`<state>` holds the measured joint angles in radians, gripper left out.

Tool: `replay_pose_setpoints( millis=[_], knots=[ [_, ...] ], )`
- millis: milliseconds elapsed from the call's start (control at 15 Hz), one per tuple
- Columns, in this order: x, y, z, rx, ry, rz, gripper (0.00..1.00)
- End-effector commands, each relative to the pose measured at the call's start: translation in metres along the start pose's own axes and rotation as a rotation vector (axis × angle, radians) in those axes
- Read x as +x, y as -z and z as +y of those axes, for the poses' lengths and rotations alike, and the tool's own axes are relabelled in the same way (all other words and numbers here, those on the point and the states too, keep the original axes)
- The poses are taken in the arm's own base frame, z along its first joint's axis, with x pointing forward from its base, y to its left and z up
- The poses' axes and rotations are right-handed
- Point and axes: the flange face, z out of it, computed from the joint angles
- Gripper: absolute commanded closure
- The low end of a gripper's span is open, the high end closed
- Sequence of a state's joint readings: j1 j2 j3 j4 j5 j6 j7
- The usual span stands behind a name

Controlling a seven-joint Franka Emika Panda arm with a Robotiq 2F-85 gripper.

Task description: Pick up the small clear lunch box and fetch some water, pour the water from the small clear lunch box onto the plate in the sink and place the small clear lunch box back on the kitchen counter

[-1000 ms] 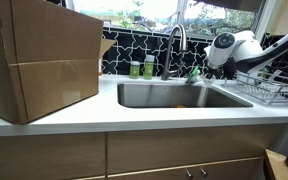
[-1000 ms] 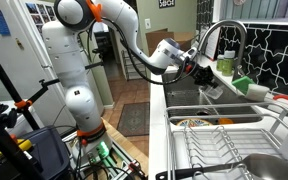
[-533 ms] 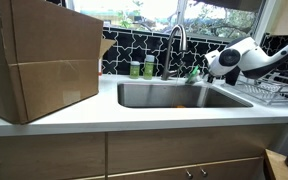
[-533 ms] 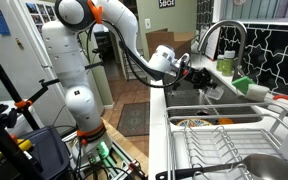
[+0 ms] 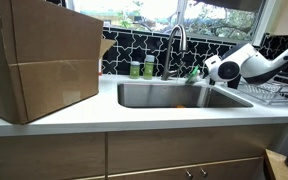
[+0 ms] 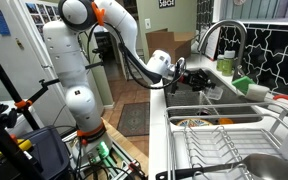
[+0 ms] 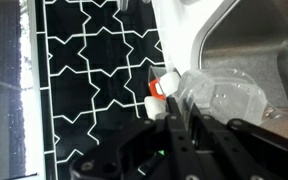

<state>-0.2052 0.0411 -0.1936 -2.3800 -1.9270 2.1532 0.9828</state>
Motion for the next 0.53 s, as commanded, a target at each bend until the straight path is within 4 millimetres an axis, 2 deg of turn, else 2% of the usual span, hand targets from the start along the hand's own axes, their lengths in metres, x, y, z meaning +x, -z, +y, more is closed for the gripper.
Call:
replay_pose_setpoints(
  millis=[0, 467],
  knots=[
    [-0.0018, 0.0063, -0.0057, -0.091, -0.008, 0.042, 0.97],
    [0.003, 0.0152, -0.0023, -0.267, -0.055, 0.124, 0.97]
  ],
)
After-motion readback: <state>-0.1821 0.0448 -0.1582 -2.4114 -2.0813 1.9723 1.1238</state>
